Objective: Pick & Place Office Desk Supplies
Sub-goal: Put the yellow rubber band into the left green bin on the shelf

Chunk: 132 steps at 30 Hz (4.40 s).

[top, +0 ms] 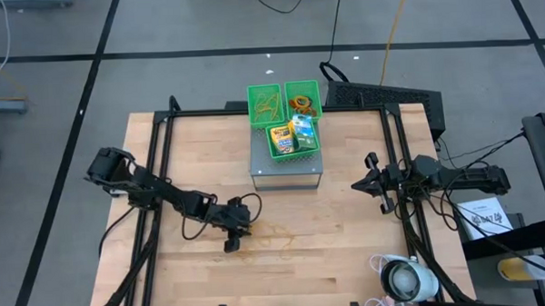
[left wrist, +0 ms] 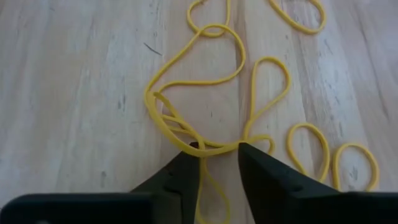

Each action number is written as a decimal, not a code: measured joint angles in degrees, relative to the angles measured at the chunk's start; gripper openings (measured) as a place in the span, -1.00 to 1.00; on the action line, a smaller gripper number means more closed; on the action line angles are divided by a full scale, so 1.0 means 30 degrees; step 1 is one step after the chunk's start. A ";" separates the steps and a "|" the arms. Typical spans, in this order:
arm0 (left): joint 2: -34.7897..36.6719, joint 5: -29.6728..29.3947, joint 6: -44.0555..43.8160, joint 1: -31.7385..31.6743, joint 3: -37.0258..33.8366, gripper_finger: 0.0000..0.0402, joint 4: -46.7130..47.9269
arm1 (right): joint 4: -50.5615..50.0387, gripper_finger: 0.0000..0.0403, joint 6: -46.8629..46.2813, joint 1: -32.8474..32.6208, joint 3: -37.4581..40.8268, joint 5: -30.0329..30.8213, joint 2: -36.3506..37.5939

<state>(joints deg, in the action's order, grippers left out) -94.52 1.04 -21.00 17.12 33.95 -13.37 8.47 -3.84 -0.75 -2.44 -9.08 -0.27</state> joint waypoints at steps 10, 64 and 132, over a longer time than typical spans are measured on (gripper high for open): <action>0.0153 0.1003 -0.0037 -0.0086 0.0029 -0.37 0.1381 | -0.0030 -1.00 0.0000 0.0005 0.0000 0.0001 -0.0007; 0.6308 -0.4426 0.7500 0.0086 0.1983 -0.96 0.1009 | -0.0002 -1.00 0.0000 0.0000 0.0000 0.0001 -0.0001; 0.2703 -0.3861 0.9275 -1.5125 0.9180 -0.87 0.0408 | -0.0030 -1.00 0.0000 -0.0001 0.0000 0.0001 -0.0007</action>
<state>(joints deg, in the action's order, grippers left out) -86.41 -10.55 6.82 -28.25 61.49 -12.14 8.38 -3.84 -0.75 -2.44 -9.08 -0.30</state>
